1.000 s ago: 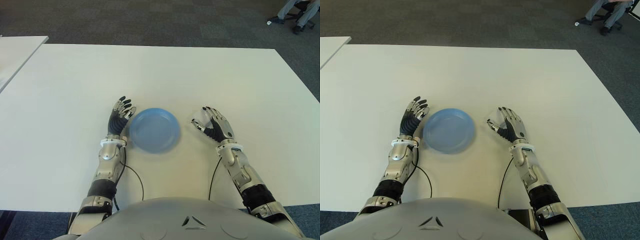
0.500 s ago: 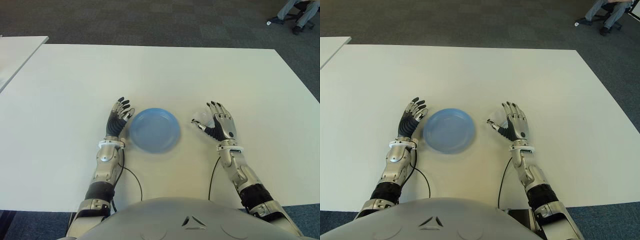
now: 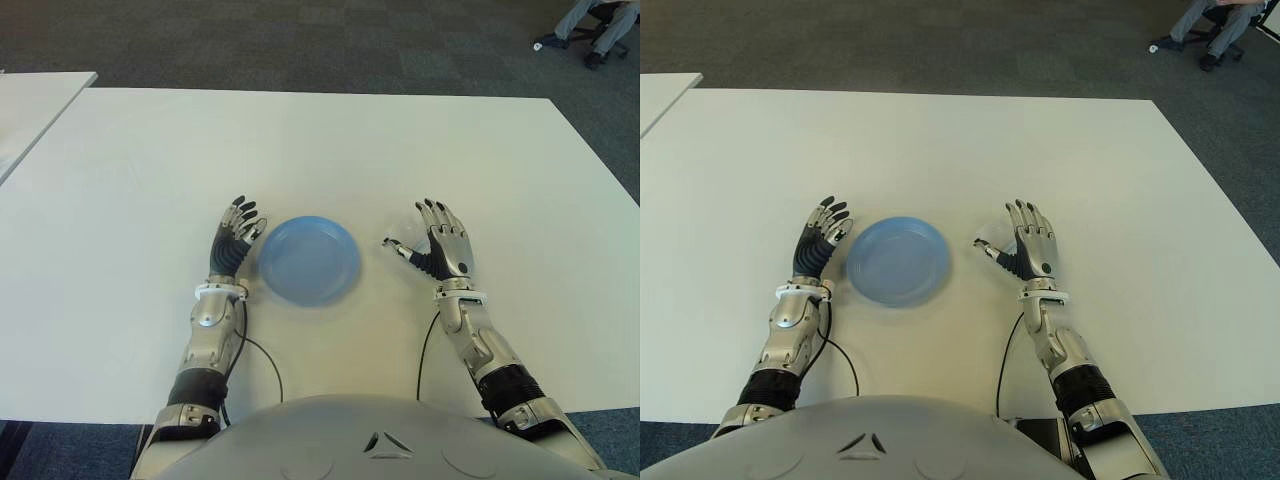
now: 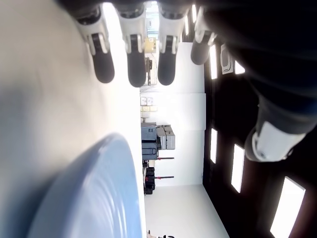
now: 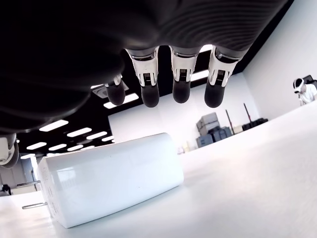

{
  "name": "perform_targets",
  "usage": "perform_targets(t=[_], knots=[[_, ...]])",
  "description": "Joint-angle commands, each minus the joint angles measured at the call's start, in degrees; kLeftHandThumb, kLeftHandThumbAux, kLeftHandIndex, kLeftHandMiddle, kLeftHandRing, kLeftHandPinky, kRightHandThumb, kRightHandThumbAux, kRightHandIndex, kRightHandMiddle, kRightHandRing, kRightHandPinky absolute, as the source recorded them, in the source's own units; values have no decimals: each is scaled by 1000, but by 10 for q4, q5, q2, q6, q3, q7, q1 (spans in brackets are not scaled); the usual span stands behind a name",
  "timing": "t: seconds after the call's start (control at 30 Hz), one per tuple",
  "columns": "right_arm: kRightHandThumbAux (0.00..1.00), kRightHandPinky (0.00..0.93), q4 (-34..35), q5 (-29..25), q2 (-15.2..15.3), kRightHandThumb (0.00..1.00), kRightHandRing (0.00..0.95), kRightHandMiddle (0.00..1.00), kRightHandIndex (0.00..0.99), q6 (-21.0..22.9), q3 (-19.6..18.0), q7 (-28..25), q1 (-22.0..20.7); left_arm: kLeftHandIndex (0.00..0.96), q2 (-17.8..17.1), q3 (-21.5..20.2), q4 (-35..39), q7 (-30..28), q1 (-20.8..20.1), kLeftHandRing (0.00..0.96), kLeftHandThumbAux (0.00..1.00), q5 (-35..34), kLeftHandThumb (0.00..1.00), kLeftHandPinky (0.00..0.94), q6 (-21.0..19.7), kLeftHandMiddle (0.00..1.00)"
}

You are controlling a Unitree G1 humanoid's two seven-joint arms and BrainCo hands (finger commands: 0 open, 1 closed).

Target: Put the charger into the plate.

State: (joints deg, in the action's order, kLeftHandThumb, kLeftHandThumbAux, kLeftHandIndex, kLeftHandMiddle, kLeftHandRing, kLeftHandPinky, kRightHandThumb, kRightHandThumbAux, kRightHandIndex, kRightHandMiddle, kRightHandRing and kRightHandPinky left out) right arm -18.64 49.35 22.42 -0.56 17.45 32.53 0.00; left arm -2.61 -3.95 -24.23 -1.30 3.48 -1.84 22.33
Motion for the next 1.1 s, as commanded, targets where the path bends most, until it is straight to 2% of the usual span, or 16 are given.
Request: perform_targets(t=[0.03, 1.1], knots=[[299, 34, -19, 2, -1, 341, 0, 0, 0, 12, 9, -5, 19, 102, -2, -1, -3, -9, 19, 180, 544, -5, 0, 198, -25, 174], [313, 94, -21, -47, 1, 290, 2, 0, 0, -15, -1, -34, 23, 120, -2, -1, 9, -11, 24, 198, 552, -7, 0, 214, -35, 192]])
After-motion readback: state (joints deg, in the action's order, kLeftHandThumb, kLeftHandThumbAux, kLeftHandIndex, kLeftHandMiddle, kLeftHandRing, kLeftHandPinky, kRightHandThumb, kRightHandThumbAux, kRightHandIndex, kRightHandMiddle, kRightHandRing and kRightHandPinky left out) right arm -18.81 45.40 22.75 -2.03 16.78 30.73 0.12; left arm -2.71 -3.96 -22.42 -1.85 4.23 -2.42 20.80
